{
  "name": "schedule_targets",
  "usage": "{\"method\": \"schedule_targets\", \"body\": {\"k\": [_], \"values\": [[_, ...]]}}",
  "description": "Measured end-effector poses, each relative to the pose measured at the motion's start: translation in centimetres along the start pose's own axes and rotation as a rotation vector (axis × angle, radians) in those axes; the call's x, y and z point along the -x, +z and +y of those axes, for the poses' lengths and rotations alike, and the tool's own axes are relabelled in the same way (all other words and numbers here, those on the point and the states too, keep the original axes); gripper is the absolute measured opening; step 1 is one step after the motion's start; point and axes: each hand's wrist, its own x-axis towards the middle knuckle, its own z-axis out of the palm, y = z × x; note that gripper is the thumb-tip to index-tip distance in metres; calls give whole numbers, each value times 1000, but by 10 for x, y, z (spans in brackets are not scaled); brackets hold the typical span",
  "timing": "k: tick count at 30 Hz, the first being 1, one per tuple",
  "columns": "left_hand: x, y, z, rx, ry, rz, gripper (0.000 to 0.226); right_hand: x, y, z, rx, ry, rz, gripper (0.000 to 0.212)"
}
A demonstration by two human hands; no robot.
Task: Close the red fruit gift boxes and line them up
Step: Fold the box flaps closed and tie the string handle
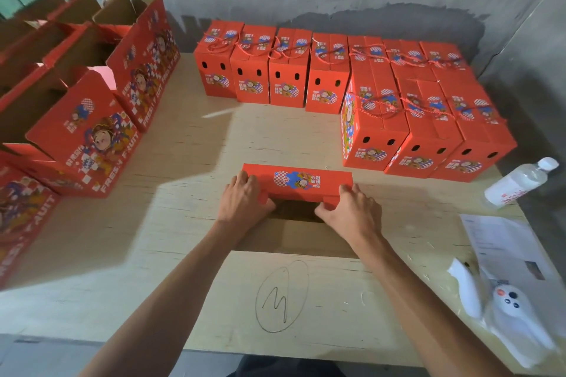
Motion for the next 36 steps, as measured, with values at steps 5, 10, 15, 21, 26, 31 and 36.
{"method": "schedule_targets", "body": {"k": [5, 10, 15, 21, 26, 31, 36], "values": [[5, -1, -13, 183, 17, 36, 24, 5, 5, 13, -71, -56, 31, 67], [9, -13, -38, 389, 97, 40, 8, 6, 8, 57, -724, 12, -105, 34], [20, -23, -58, 529, 104, -4, 39, 23, 21, 69, -941, -25, -94, 17], [41, -35, -72, 400, 290, -116, 72, 39, 17, 90, -1130, -50, -394, 59], [54, -25, -54, 491, 25, -26, 63, 42, 8, 66, -1167, 42, -245, 29], [40, -7, -19, 353, -61, 187, 76, 29, 6, 44, -1043, 189, 6, 47], [27, 5, -1, 3, 170, 281, 49, 10, 13, 26, -548, -181, 298, 31]]}}
